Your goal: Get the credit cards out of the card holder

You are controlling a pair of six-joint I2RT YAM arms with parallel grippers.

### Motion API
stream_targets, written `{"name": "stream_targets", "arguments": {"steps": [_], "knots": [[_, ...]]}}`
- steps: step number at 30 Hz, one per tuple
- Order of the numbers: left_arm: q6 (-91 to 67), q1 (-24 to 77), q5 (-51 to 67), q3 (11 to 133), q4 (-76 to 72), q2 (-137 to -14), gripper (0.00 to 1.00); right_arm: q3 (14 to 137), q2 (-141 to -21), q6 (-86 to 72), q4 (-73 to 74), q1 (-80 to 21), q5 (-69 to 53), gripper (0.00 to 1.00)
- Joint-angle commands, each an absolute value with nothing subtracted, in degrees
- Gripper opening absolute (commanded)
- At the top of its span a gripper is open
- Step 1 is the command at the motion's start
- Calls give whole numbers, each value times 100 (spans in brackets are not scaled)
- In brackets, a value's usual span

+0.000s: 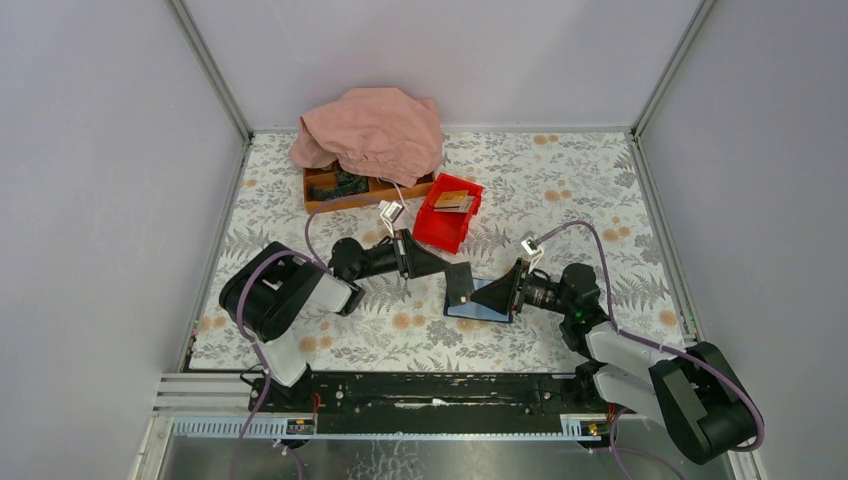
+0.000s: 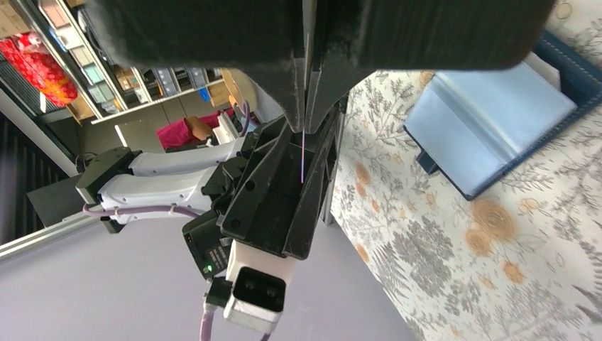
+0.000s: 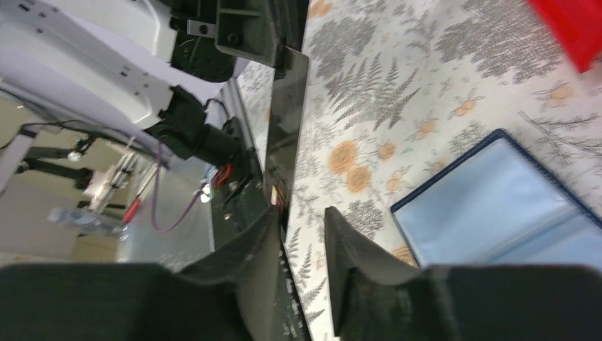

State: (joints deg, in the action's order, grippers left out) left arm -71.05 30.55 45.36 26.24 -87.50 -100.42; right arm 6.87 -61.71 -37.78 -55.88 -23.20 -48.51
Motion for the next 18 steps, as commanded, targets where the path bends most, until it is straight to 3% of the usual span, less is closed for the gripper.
{"name": "stream_targets", "arguments": {"steps": [1, 5, 11, 18], "knots": [[-6891, 2742, 4602, 2737, -9192, -9794, 0, 725, -5849, -3558, -5415, -2328, -4111, 41], [-6166, 2491, 4218, 2920, -8407, -9515, 0, 783, -5025, -3128, -4180, -2322, -2980, 45], [-3389, 2492, 2400, 3923, -5057, -8624, 0, 784, -4649, -2880, -3403, -2326, -2277, 45], [-1696, 2504, 1117, 4608, -4959, -8879, 0, 896, -4996, -2815, -3428, -2325, -2443, 45]]}}
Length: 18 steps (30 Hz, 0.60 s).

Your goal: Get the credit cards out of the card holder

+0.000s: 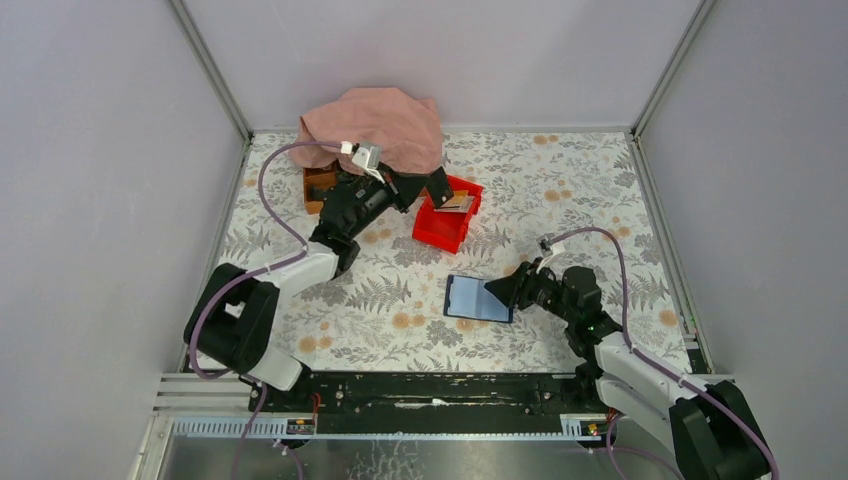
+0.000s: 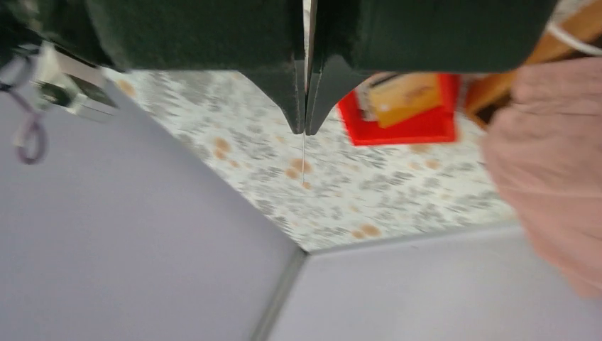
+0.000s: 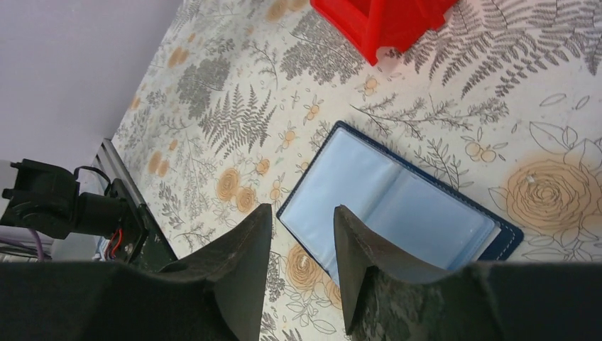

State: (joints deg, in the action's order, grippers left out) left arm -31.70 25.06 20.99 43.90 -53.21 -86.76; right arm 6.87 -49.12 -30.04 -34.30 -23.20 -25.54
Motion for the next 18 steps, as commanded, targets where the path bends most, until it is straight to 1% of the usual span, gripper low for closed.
{"name": "stream_targets", "arguments": {"steps": [1, 4, 9, 18], "knots": [[-1571, 2502, 1080, 4674, -5035, -8968, 0, 890, -5007, -2803, -3423, -2325, -2437, 45], [-1153, 2603, 928, 4885, -5204, -9333, 0, 903, -5074, -2781, -3411, -2318, -2394, 45], [-4, 3064, 186, 5121, -5379, -9853, 0, 940, -5261, -2729, -3408, -2322, -2374, 44], [768, 3261, 76, 5206, -6001, -10449, 0, 958, -5396, -2677, -3383, -2319, -2312, 44]]}}
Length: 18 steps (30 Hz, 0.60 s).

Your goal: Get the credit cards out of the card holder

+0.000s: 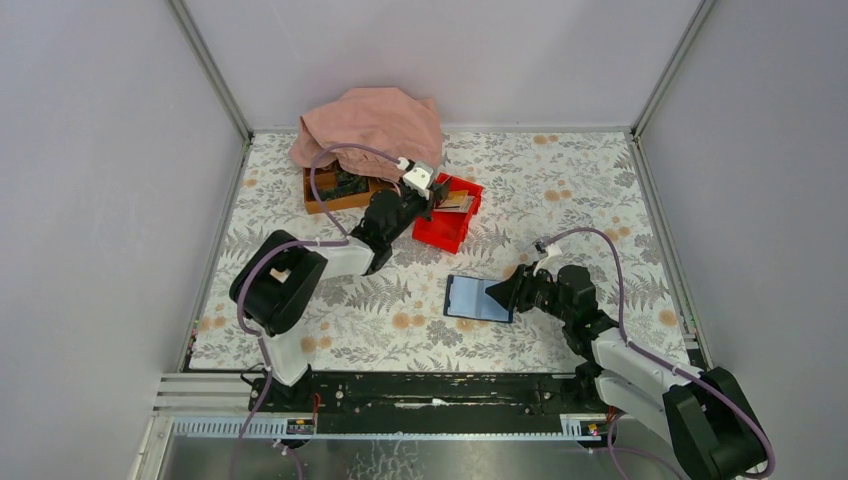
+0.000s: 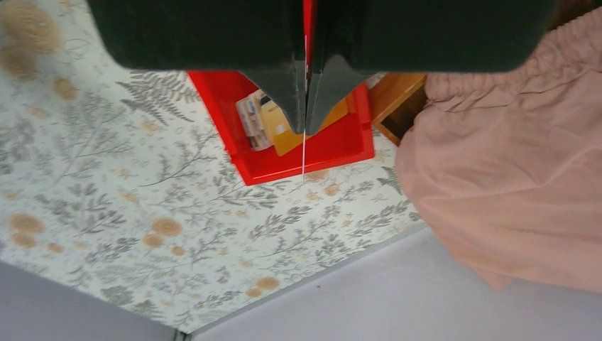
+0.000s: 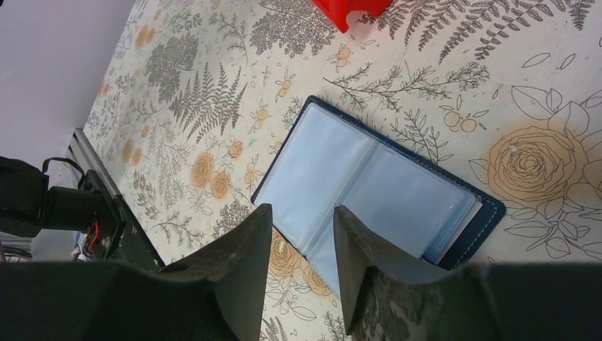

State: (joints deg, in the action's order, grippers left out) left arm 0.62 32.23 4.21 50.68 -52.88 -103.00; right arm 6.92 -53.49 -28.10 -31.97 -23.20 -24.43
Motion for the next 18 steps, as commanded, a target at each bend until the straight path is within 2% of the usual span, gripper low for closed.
{"name": "stream_targets", "arguments": {"steps": [1, 9, 18], "knots": [[879, 3279, 34, 5235, -6010, -10515, 0, 966, -5409, -2676, -3384, -2326, -2317, 44], [1424, 3313, -81, 5437, -6534, -11133, 0, 984, -5517, -2663, -3398, -2326, -2338, 44], [1763, 3357, -5, 5756, -6326, -11569, 0, 992, -5536, -2645, -3384, -2325, -2337, 44]]}}
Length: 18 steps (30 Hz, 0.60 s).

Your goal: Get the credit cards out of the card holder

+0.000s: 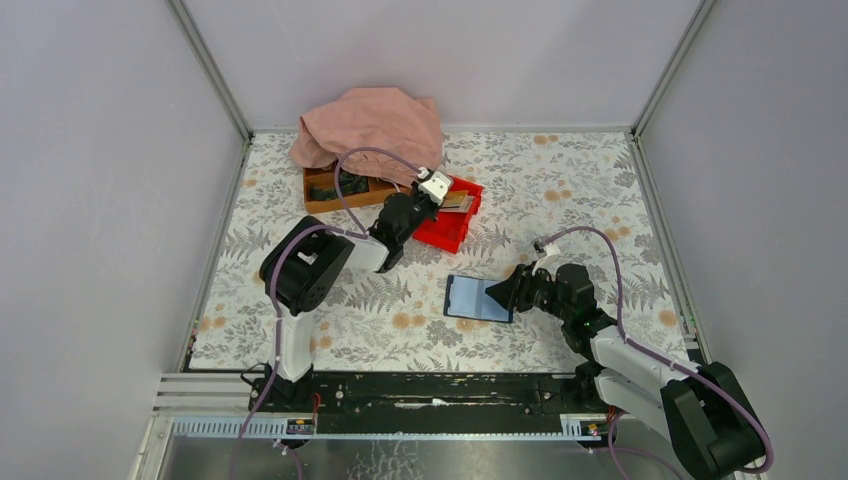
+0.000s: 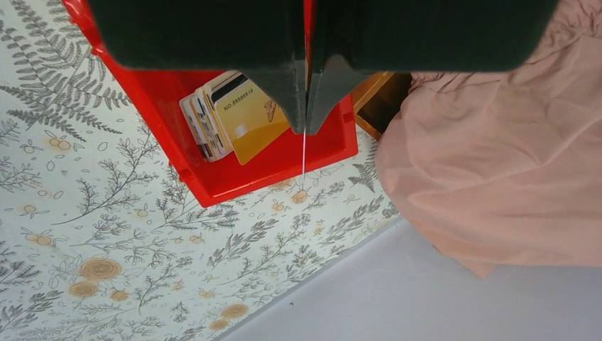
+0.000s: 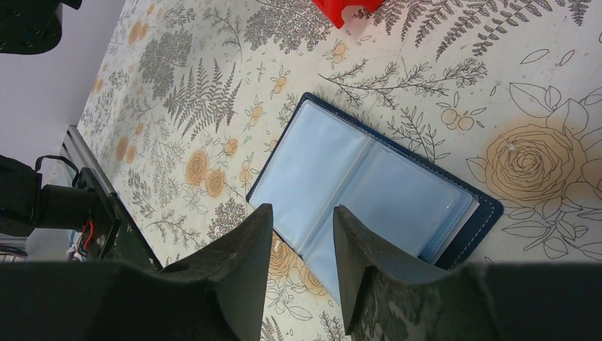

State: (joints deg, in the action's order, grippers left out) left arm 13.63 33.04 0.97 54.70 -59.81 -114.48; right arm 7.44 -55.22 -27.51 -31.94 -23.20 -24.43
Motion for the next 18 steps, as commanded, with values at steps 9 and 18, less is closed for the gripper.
{"name": "stream_targets", "arguments": {"steps": [9, 18], "knots": [[1881, 3375, 82, 6153, -5695, -11817, 0, 993, -5527, -2646, -3364, -2323, -2339, 44], [1924, 3375, 57, 6318, -5431, -12045, 1, 993, -5502, -2642, -3350, -2319, -2338, 44]]}}
